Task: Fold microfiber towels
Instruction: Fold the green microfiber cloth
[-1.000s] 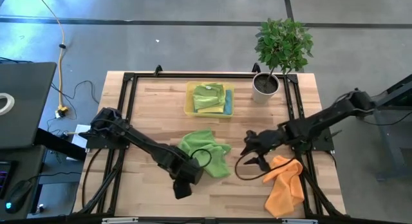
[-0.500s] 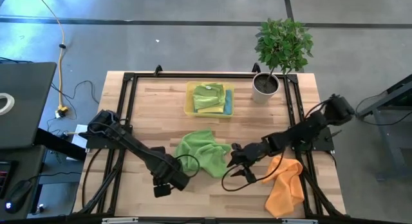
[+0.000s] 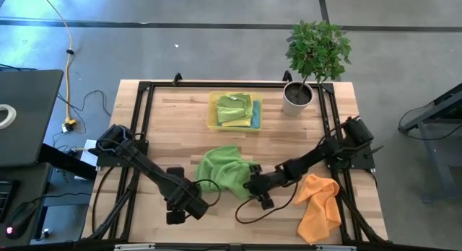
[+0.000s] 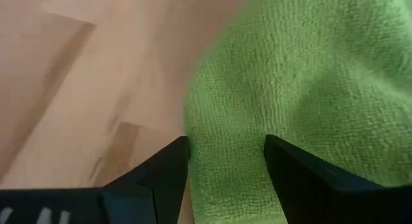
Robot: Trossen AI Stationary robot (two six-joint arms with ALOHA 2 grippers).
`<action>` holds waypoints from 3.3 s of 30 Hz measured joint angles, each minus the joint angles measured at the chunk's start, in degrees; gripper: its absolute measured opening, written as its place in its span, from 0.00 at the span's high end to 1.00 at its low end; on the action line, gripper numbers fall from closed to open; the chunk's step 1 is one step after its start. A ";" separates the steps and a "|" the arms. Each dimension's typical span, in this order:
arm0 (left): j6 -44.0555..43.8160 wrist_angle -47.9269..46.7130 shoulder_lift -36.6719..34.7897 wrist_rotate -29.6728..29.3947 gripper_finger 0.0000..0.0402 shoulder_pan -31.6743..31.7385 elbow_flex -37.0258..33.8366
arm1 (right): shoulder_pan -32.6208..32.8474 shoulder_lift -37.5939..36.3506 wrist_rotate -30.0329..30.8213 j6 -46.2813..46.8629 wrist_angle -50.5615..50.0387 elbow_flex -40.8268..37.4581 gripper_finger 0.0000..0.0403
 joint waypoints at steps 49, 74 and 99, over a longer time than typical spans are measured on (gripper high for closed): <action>-12.30 25.52 -3.52 -55.88 0.69 5.51 0.02 | -18.08 -15.85 -13.24 40.95 -41.19 29.43 1.00; -0.44 40.43 -1.55 -56.32 0.70 10.14 -0.07 | -20.10 -15.88 -15.21 28.21 -57.80 40.89 1.00; -16.26 70.04 -0.02 -47.27 0.70 4.21 -27.51 | -20.33 -15.90 -15.28 22.55 -59.42 40.89 1.00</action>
